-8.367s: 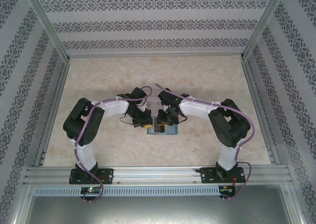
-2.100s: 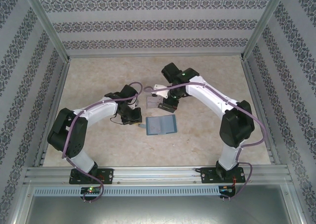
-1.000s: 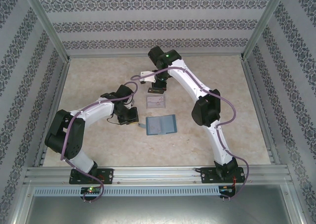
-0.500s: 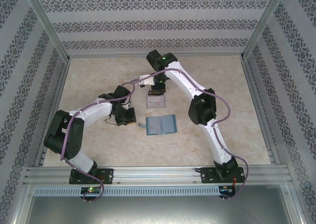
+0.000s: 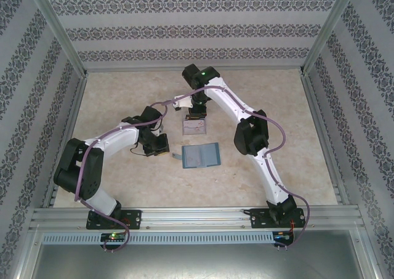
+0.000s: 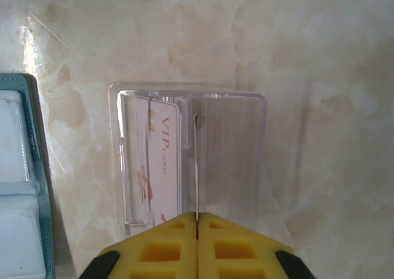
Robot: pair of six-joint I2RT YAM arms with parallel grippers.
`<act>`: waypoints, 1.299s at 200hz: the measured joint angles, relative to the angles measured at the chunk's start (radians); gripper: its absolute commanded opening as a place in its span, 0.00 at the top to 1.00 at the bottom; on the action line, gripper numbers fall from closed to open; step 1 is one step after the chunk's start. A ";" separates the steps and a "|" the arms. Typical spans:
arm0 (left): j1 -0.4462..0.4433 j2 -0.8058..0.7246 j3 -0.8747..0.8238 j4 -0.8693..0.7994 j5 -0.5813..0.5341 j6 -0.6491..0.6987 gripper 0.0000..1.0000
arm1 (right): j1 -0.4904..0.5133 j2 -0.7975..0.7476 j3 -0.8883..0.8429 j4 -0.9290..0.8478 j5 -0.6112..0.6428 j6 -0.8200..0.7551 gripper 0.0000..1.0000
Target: Take the credit cards out of the card holder
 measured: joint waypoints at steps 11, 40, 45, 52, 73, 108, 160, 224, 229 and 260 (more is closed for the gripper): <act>0.000 -0.001 0.000 0.000 0.000 0.000 0.91 | 0.000 0.003 0.000 0.008 0.012 0.002 0.84; 0.003 -0.001 0.000 0.000 0.000 0.000 0.91 | 0.000 0.004 0.000 0.051 0.053 0.023 0.82; 0.004 -0.001 0.000 0.000 0.001 0.000 0.91 | 0.000 0.004 0.000 0.061 0.060 0.024 0.81; 0.006 -0.001 0.000 0.000 0.000 0.000 0.91 | 0.000 0.004 0.000 0.073 0.069 0.025 0.81; 0.006 -0.001 0.000 0.000 0.001 0.000 0.91 | 0.000 0.004 0.000 0.097 0.082 0.027 0.81; 0.006 -0.001 0.000 0.000 0.000 0.000 0.91 | 0.000 0.002 -0.002 0.101 0.080 0.040 0.75; 0.006 -0.001 0.000 0.000 0.001 0.000 0.91 | 0.000 -0.067 -0.111 0.097 0.028 0.052 0.60; 0.006 -0.001 0.000 0.000 0.001 0.000 0.91 | 0.000 -0.074 -0.180 0.122 0.037 0.057 0.57; 0.006 -0.001 0.000 0.000 0.001 0.000 0.91 | 0.000 -0.074 -0.180 0.126 0.041 0.058 0.57; 0.006 -0.001 0.000 0.000 0.001 0.000 0.91 | 0.000 -0.074 -0.180 0.155 0.071 0.066 0.57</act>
